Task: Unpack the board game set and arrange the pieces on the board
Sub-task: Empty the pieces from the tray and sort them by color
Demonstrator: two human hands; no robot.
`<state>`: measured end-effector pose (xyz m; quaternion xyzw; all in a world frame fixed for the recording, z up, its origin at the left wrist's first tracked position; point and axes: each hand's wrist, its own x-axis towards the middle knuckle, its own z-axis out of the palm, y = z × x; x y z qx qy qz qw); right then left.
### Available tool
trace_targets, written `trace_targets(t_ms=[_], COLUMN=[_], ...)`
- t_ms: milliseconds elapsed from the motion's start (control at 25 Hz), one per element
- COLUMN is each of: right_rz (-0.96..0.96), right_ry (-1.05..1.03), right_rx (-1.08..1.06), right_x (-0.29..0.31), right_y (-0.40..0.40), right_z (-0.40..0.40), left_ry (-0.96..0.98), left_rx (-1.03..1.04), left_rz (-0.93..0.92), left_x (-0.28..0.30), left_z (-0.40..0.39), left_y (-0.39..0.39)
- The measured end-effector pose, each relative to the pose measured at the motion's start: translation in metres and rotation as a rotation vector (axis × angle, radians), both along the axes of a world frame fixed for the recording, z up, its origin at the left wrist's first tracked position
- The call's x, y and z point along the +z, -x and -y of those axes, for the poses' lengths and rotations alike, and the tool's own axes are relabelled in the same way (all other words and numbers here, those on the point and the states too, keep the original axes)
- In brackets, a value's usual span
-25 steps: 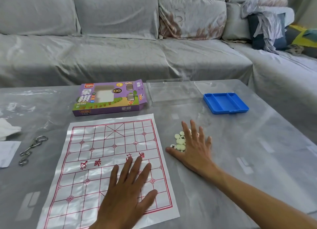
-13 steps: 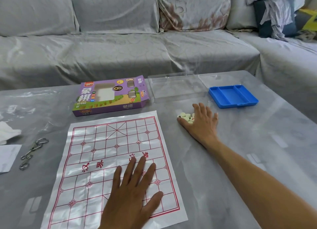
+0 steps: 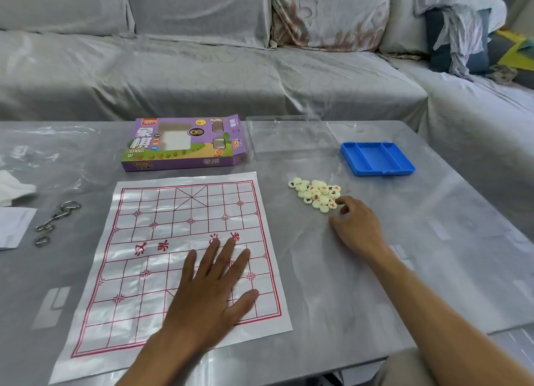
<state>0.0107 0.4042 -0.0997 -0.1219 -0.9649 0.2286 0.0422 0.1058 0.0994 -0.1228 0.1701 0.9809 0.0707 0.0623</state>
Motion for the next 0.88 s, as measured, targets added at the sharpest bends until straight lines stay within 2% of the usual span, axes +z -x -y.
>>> trace_targets(t_ms=[160, 280, 440, 640, 880], right_rz=[-0.008, -0.047, -0.079, -0.101, -0.100], right_ry=[-0.153, -0.194, -0.225, -0.271, -0.111], right_rx=[0.067, 0.081, 0.157, 0.134, 0.115], right_x=[-0.004, -0.004, -0.006, -0.004, 0.000], right_y=[0.005, 0.004, 0.004, 0.006, 0.006], right_z=[0.000, -0.005, -0.006, -0.004, -0.005], left_ry=[-0.003, 0.007, 0.011, 0.001, 0.034], left_rx=[-0.023, -0.062, -0.061, -0.070, -0.079], left_rz=[0.054, 0.146, 0.155, 0.173, 0.147], left_x=[0.003, 0.008, 0.007, 0.015, 0.022], left_z=[0.003, 0.005, 0.007, 0.009, 0.008], left_y=[0.005, 0.010, 0.013, 0.018, 0.016])
